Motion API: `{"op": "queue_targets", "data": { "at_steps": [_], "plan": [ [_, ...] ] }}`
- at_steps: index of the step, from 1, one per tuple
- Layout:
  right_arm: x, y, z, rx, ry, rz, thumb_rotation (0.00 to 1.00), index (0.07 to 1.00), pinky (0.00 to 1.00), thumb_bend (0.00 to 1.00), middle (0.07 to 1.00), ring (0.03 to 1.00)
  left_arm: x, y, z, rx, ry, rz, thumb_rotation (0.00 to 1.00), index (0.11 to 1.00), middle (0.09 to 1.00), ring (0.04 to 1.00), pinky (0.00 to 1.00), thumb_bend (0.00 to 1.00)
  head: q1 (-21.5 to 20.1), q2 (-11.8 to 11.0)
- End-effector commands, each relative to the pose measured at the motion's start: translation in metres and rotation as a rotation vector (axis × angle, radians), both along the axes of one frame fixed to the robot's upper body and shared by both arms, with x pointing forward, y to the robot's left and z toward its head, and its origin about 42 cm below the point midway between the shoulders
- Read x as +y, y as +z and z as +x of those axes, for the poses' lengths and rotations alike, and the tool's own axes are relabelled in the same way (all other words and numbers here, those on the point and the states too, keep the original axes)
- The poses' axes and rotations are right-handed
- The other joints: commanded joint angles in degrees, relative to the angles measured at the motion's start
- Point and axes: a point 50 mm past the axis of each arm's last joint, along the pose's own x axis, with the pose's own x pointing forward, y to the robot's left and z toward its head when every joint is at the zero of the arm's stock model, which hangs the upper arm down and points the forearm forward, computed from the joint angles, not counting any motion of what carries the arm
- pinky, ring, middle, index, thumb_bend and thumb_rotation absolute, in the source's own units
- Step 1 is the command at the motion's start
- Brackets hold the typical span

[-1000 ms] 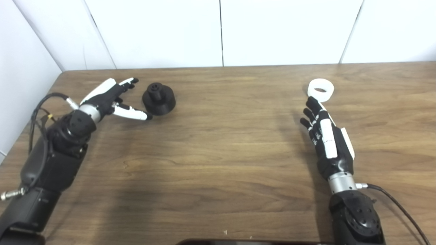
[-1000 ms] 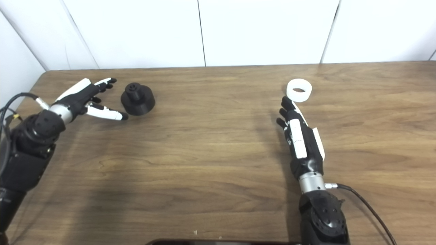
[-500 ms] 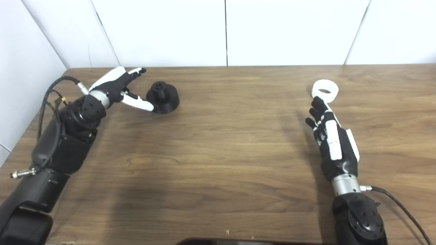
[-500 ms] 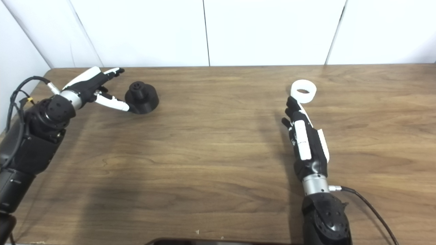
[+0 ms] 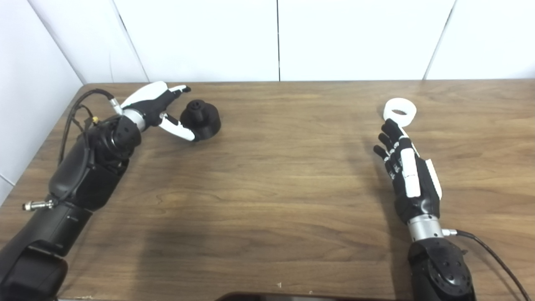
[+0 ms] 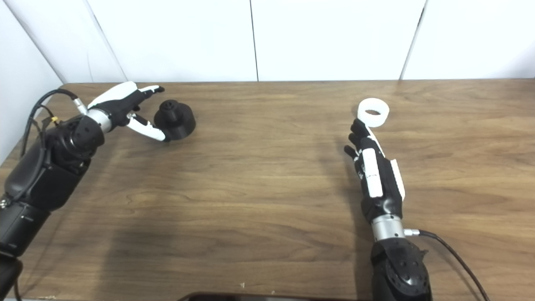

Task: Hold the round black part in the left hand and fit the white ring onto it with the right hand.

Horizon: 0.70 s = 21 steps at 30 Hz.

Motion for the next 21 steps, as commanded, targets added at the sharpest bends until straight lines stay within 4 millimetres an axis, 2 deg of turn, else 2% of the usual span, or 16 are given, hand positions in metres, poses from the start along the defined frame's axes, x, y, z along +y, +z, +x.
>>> {"op": "queue_targets", "data": {
  "at_steps": [1, 3, 5, 6, 8, 12, 21],
  "plan": [
    [0.001, -0.004, -0.006, -0.009, -0.003, 0.017, 0.89, 0.906, 0.9, 0.58, 0.927, 0.937, 0.007, 0.039, 0.013, -0.097, -0.004, 0.058, 0.28, 0.95, 0.973, 0.999, 0.82, 0.96, -0.1, 0.2],
    [0.0, -0.003, -0.005, -0.012, -0.005, 0.011, 0.9, 0.905, 0.9, 0.58, 0.924, 0.935, 0.006, 0.038, 0.012, -0.089, -0.022, 0.066, 0.28, 0.939, 0.967, 0.995, 0.84, 0.95, -0.1, 0.2],
    [0.0, -0.002, -0.005, -0.014, -0.008, 0.001, 0.9, 0.904, 0.91, 0.59, 0.921, 0.934, 0.006, 0.036, 0.012, -0.082, -0.034, 0.066, 0.3, 0.927, 0.957, 0.994, 0.89, 0.96, -0.1, 0.3],
    [-0.001, -0.002, -0.005, -0.014, -0.009, 0.0, 0.91, 0.904, 0.91, 0.59, 0.92, 0.932, 0.006, 0.035, 0.012, -0.08, -0.038, 0.065, 0.31, 0.921, 0.951, 0.993, 0.95, 0.97, -0.2, 0.3],
    [-0.001, -0.002, -0.005, -0.017, -0.01, -0.001, 0.91, 0.901, 0.91, 0.59, 0.918, 0.932, 0.006, 0.032, 0.012, -0.077, -0.047, 0.065, 0.32, 0.916, 0.942, 0.986, 0.98, 0.97, -0.2, 0.3],
    [-0.001, -0.002, -0.005, -0.012, -0.01, 0.005, 0.9, 0.904, 0.91, 0.59, 0.919, 0.935, 0.005, 0.027, 0.012, -0.072, -0.045, 0.06, 0.32, 0.907, 0.94, 0.984, 0.93, 0.98, -0.2, 0.2],
    [-0.004, -0.004, -0.007, -0.013, -0.014, 0.0, 0.89, 0.901, 0.9, 0.61, 0.919, 0.928, 0.0, 0.018, 0.018, -0.059, -0.038, 0.104, 0.34, 0.928, 0.954, 1.0, 0.96, 0.97, 0.0, -0.2]
  ]
}}
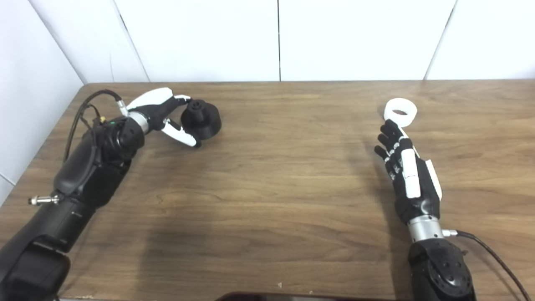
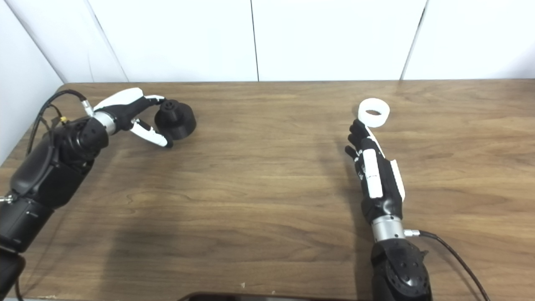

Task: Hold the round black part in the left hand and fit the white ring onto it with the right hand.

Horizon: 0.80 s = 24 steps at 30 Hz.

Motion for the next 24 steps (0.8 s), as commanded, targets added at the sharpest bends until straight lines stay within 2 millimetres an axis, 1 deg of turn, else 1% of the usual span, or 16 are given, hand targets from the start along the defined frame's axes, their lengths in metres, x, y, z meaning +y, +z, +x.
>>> {"op": "queue_targets", "data": {
  "at_steps": [1, 6, 15, 22, 23, 24],
  "plan": [
    [-0.003, -0.004, -0.006, -0.013, -0.009, 0.01, 0.89, 0.901, 0.9, 0.61, 0.919, 0.927, 0.002, 0.031, 0.015, -0.101, -0.013, 0.045, 0.34, 0.926, 0.949, 1.0, 0.96, 0.97, 0.1, -0.1],
    [-0.006, -0.005, -0.008, -0.016, -0.001, 0.004, 0.88, 0.897, 0.9, 0.61, 0.917, 0.931, 0.002, 0.028, 0.019, -0.11, -0.028, 0.066, 0.36, 0.918, 0.937, 1.0, 0.98, 0.96, 0.2, -0.3],
    [-0.01, -0.004, -0.012, -0.016, 0.002, -0.008, 0.89, 0.891, 0.9, 0.57, 0.907, 0.924, -0.002, 0.026, 0.026, -0.106, -0.015, 0.077, 0.37, 0.921, 0.934, 0.995, 0.93, 0.96, 0.4, -0.5],
    [-0.012, -0.006, -0.014, -0.013, 0.001, -0.007, 0.89, 0.887, 0.91, 0.57, 0.904, 0.922, -0.004, 0.023, 0.029, -0.133, -0.011, 0.055, 0.35, 0.91, 0.925, 0.981, 0.89, 0.93, 0.5, -0.7],
    [-0.012, -0.006, -0.015, -0.012, 0.0, -0.009, 0.89, 0.885, 0.91, 0.58, 0.904, 0.928, -0.004, 0.023, 0.029, -0.137, -0.011, 0.052, 0.33, 0.885, 0.908, 0.966, 0.88, 0.9, 0.5, -0.7],
    [-0.012, -0.007, -0.015, -0.013, 0.001, -0.011, 0.89, 0.884, 0.91, 0.58, 0.903, 0.929, -0.005, 0.023, 0.029, -0.141, -0.01, 0.048, 0.32, 0.883, 0.907, 0.965, 0.88, 0.9, 0.5, -0.7]
  ]
}}
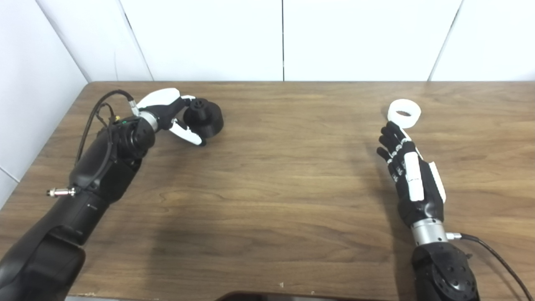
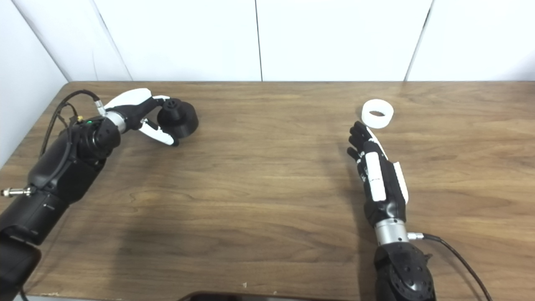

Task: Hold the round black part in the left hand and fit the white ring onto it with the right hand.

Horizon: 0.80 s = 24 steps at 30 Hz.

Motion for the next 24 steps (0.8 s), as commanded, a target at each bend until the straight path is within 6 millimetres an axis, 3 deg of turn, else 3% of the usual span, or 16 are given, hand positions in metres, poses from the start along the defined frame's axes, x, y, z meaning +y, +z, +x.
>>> {"op": "queue_targets", "data": {
  "at_steps": [1, 11, 24],
  "plan": [
    [-0.0059, -0.0069, -0.0085, -0.005, 0.0, -0.003, 0.89, 0.883, 0.91, 0.58, 0.901, 0.929, 0.0039, 0.0348, 0.0119, -0.121, 0.0, 0.015, 0.31, 0.87, 0.898, 0.958, 0.88, 0.88, 0.0, 0.1],
    [-0.0072, -0.0068, -0.0082, 0.0, 0.0, -0.003, 0.89, 0.881, 0.91, 0.57, 0.895, 0.924, 0.0035, 0.0314, 0.0088, -0.163, -0.012, 0.002, 0.24, 0.755, 0.866, 0.928, 0.85, 0.79, 0.1, 0.0],
    [-0.0081, -0.0053, -0.0088, -0.008, 0.004, -0.005, 0.89, 0.881, 0.9, 0.57, 0.895, 0.92, 0.0046, 0.0268, 0.0051, -0.17, -0.03, 0.015, 0.24, 0.703, 0.85, 0.907, 0.81, 0.77, 0.2, 0.2]
  ]
}}
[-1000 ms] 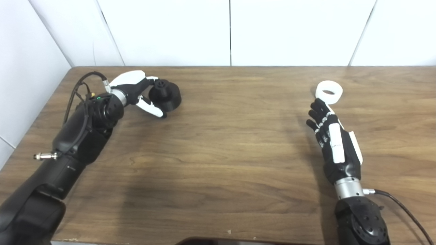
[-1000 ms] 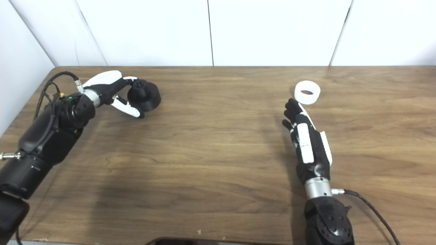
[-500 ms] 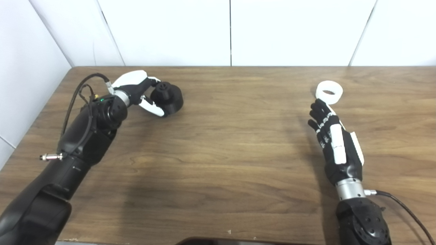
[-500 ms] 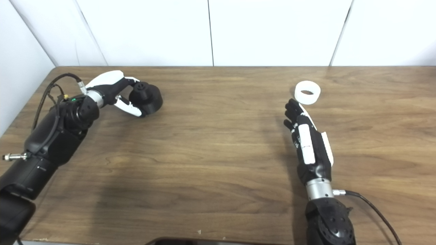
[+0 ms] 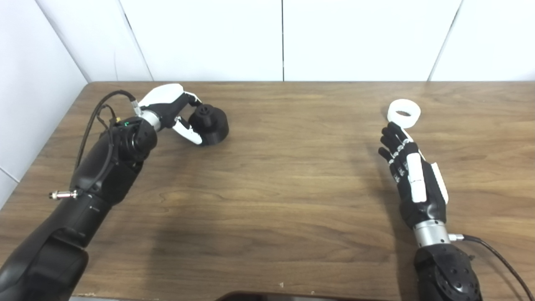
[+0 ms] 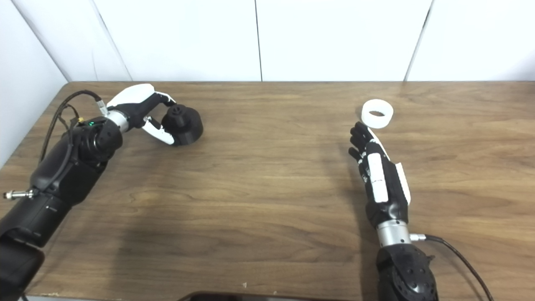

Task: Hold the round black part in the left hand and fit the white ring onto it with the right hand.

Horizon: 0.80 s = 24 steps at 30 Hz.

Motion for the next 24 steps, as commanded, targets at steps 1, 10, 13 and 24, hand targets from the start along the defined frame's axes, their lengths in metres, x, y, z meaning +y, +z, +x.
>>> {"op": "queue_targets", "data": {
  "at_steps": [1, 10, 13, 24],
  "plan": [
    [-0.005, -0.006, -0.006, 0.0, 0.0, -0.005, 0.89, 0.881, 0.9, 0.57, 0.896, 0.919, 0.006, 0.025, 0.005, -0.091, 0.013, 0.023, 0.23, 0.701, 0.85, 0.908, 0.81, 0.78, 0.0, 0.0],
    [-0.005, -0.005, -0.004, 0.005, -0.004, -0.005, 0.89, 0.884, 0.9, 0.57, 0.893, 0.917, -0.002, 0.02, -0.006, -0.084, 0.006, 0.021, 0.25, 0.724, 0.856, 0.906, 0.8, 0.79, -0.1, 0.2],
    [-0.004, -0.005, -0.004, 0.006, -0.002, -0.002, 0.89, 0.881, 0.9, 0.55, 0.893, 0.919, -0.007, 0.018, -0.013, -0.081, 0.015, -0.017, 0.25, 0.722, 0.858, 0.902, 0.79, 0.79, -0.2, 0.2],
    [-0.002, -0.005, -0.004, 0.006, 0.001, -0.004, 0.89, 0.883, 0.9, 0.57, 0.893, 0.917, -0.031, 0.011, -0.045, -0.078, -0.052, -0.08, 0.25, 0.727, 0.85, 0.904, 0.8, 0.79, -0.2, 0.5]
  ]
}}
